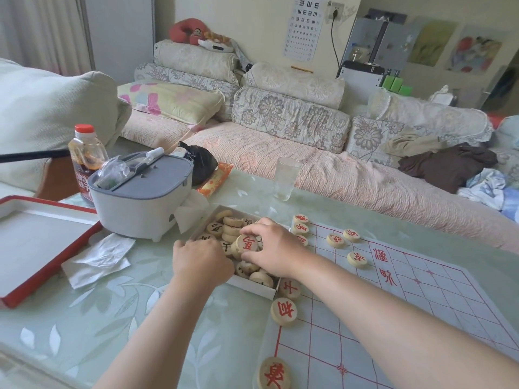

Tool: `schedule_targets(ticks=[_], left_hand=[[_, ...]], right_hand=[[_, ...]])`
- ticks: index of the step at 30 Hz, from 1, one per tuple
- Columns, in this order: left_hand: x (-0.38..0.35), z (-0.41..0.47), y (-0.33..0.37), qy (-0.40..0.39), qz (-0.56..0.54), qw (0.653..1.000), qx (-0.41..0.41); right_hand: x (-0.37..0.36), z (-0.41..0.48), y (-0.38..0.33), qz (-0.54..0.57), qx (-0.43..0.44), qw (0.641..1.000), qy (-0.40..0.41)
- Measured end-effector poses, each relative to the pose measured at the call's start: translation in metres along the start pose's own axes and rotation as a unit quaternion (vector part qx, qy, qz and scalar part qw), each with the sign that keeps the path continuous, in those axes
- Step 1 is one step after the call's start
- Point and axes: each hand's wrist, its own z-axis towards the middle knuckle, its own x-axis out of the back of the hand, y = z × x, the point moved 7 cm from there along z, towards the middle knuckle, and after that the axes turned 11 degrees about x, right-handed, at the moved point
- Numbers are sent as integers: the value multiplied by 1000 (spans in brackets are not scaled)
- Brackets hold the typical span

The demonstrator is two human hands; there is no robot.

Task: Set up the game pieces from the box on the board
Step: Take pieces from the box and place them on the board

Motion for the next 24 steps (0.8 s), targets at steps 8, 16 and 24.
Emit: schedule_targets(ticks=[8, 16, 24], left_hand=[[12, 4, -2, 15, -130, 991, -9], [44, -13, 20, 57, -332, 940, -56], [38, -75, 118, -26, -303, 931, -203]], right_hand=[[-1, -1, 1, 29, -4, 999, 14], [32, -31, 7, 46, -16, 997, 57], [76, -134, 70, 34, -100, 991, 84]])
